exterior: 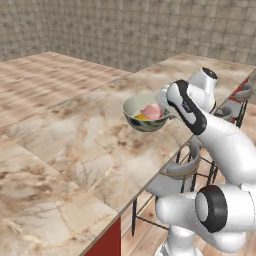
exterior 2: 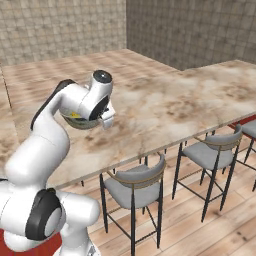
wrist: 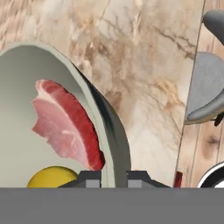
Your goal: The microwave is finished heating the steak and lemon. Take the bowl containing the food and place it on the dining counter.
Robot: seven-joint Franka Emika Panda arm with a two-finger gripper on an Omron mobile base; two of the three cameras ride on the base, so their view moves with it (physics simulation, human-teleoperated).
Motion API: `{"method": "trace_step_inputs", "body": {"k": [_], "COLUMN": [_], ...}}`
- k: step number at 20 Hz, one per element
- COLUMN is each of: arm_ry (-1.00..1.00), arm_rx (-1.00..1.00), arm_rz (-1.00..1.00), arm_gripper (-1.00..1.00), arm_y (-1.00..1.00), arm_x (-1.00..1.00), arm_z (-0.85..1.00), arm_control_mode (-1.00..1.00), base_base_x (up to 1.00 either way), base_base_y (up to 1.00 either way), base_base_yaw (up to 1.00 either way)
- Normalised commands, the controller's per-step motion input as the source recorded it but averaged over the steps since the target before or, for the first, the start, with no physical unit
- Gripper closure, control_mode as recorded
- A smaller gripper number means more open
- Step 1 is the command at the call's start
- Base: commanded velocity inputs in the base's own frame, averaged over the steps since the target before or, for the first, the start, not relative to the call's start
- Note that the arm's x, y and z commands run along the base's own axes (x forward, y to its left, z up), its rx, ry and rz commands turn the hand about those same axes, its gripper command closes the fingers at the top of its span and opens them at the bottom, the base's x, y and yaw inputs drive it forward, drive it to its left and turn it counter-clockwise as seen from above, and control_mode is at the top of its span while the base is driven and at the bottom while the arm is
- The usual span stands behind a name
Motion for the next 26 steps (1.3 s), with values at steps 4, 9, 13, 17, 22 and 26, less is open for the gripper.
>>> {"method": "trace_step_inputs", "body": {"k": [4,9,13,17,22,26], "arm_ry": [0.16,0.01,0.00,0.00,0.00,0.00], "arm_rx": [0.08,0.02,0.01,0.00,-0.02,-0.03], "arm_rz": [-0.03,0.00,-0.04,-0.10,-0.09,-0.09], "arm_gripper": [1.00,1.00,1.00,1.00,1.00,1.00], "arm_y": [-0.29,-0.14,0.02,0.09,0.05,0.04], "arm_x": [0.50,0.35,0.61,0.96,0.81,0.69], "arm_z": [-0.20,-0.85,-0.52,-0.45,-0.67,-0.70], "arm_control_mode": [-1.00,-1.00,-1.00,-1.00,-1.00,-1.00], "base_base_x": [0.00,0.00,0.00,0.00,0.00,0.00], "base_base_y": [0.00,0.00,0.00,0.00,0.00,0.00], "base_base_yaw": [0.00,0.00,0.00,0.00,0.00,0.00]}}
